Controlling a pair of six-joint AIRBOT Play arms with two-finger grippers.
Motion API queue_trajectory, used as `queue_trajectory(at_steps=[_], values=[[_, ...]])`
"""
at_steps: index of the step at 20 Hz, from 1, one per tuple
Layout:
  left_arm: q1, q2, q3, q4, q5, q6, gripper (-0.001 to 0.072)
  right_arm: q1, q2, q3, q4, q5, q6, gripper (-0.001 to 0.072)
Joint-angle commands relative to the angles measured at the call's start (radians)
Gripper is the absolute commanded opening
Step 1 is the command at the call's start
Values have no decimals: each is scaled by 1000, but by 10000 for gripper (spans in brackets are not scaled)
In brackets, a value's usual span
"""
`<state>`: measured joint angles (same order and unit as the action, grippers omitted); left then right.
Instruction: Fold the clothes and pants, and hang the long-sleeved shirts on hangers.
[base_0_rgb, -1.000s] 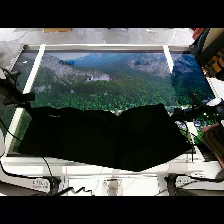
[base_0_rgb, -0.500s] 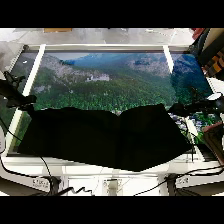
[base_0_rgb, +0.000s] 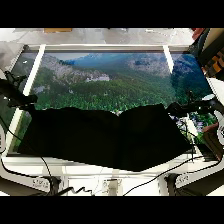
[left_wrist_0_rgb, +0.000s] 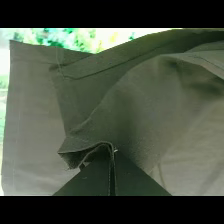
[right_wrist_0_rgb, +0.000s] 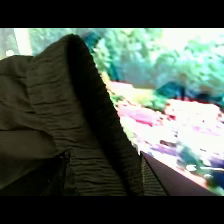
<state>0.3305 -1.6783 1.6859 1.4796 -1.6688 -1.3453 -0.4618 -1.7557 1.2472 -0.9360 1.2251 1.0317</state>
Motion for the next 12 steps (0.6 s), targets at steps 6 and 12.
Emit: queue_trajectory(at_steps=[6, 12], values=[[-23, -1, 1, 0, 27, 0, 11, 13, -86, 32, 37, 278, -69, 479], [-23, -1, 1, 0, 27, 0, 11, 85, -85, 33, 53, 27, -198, 490]])
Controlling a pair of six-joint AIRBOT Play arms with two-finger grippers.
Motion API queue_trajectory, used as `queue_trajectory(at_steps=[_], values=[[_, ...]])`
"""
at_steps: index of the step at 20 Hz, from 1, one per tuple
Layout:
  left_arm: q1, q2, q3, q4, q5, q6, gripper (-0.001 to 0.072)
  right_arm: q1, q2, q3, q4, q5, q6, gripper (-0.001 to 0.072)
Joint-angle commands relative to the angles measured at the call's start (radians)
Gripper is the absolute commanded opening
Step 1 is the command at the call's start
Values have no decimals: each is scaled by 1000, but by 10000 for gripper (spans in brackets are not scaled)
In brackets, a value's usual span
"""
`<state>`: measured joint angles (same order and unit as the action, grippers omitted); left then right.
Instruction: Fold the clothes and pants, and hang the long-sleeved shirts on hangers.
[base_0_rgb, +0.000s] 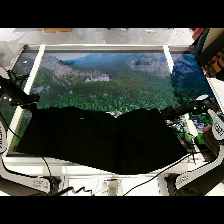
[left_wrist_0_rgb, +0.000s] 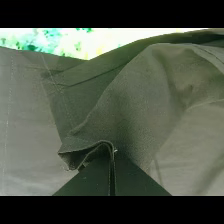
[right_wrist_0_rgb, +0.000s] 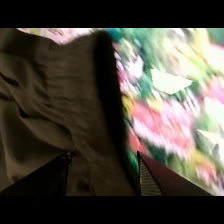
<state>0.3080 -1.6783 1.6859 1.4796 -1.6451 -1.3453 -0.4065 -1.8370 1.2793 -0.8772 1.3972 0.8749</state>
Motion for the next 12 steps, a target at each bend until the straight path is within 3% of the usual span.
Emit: queue_trajectory(at_steps=[1, 3, 6, 7, 8, 9, 10, 12], values=[[-1, -1, 1, 0, 3, 0, 11, 41, -4, 1, -7, -187, -39, 486], [-1, -1, 1, 0, 3, 0, 10, 51, -4, 3, -6, -182, -37, 469], [-1, -1, 1, 0, 11, 0, 11, 58, -4, 3, -9, -79, -31, 327], [-1, -1, 1, 0, 17, 0, 11, 58, -4, 3, -7, -34, -43, 310], [-1, -1, 1, 0, 24, 0, 11, 58, -4, 3, -5, 18, -74, 255], [-1, -1, 1, 0, 29, 0, 11, 58, -4, 3, -6, 47, -99, 61], [-1, -1, 1, 0, 31, 0, 10, 58, -4, 3, -6, 48, -118, 21], [-1, 0, 2, 0, 30, 0, 10, 58, -4, 16, -4, 3, -136, 22]])
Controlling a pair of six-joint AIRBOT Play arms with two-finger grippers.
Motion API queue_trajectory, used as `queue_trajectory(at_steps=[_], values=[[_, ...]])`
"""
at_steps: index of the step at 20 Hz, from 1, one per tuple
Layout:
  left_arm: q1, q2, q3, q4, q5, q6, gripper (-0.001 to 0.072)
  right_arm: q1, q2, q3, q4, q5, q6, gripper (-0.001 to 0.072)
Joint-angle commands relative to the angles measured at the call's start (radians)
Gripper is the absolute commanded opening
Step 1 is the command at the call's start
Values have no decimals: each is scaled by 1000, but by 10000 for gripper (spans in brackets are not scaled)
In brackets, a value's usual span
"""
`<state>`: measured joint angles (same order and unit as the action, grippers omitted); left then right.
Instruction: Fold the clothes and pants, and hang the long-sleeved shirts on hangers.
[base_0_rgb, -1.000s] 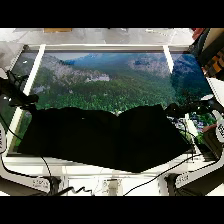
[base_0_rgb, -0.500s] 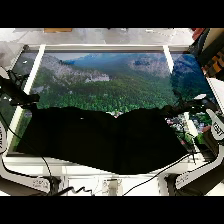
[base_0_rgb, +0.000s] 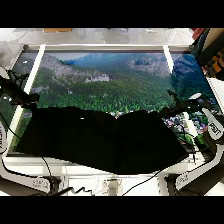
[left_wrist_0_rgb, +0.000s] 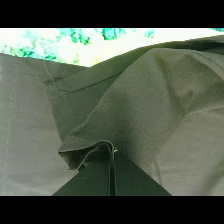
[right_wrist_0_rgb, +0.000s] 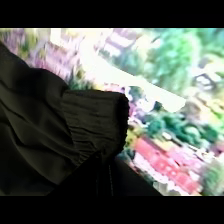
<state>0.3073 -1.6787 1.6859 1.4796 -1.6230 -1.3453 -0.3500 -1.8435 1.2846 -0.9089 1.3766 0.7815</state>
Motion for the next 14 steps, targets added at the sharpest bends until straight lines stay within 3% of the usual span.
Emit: queue_trajectory(at_steps=[1, 5, 9, 14], values=[[0, 2, 2, -1, 8, 0, 10, 1, 4, 27, 34, -8, -39, 21], [0, 5, 108, -133, 41, 0, 11, -14, 35, 130, 47, -117, 35, 21], [3, 5, 326, -134, 104, 0, 11, -47, 71, 209, -9, -140, 88, 21], [6, 80, 386, 95, 255, -3, 10, -109, 77, 217, -113, -143, 196, 21]])
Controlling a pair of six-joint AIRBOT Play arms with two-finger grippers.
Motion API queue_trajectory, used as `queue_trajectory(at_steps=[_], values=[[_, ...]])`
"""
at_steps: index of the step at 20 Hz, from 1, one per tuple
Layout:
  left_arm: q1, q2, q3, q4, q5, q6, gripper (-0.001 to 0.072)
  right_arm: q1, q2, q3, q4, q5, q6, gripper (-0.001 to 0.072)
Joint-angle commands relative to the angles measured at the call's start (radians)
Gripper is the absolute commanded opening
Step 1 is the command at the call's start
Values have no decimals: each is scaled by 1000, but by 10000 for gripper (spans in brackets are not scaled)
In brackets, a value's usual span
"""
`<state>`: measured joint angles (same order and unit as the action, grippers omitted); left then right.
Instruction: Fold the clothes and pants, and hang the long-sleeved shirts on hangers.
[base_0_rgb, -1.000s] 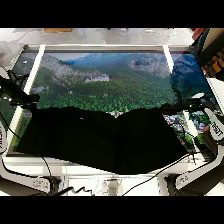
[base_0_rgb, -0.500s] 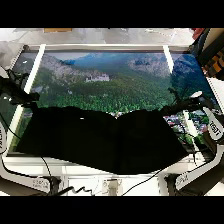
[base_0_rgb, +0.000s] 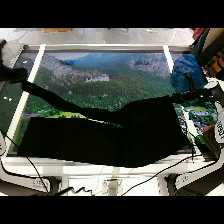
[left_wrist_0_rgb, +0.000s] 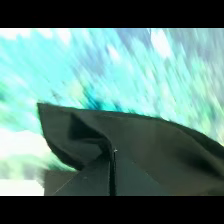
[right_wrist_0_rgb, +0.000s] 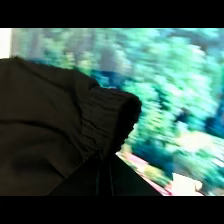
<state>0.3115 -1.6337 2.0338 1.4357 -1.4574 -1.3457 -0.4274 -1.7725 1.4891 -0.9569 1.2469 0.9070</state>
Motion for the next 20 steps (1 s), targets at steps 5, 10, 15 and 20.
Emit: queue_trajectory(at_steps=[5, 10, 15, 20], values=[[2, 50, 8, 307, 82, -16, 11, -73, 6, 12, -80, -29, 114, 21], [2, 37, -51, 307, 82, -16, 11, -73, 6, 12, -80, -78, 132, 21], [0, -2, -51, 238, 149, -15, 11, -73, 6, 12, -71, -96, 132, 22], [-10, 5, -43, 69, 402, -16, 11, -73, 6, 12, -71, -122, 132, 21]])
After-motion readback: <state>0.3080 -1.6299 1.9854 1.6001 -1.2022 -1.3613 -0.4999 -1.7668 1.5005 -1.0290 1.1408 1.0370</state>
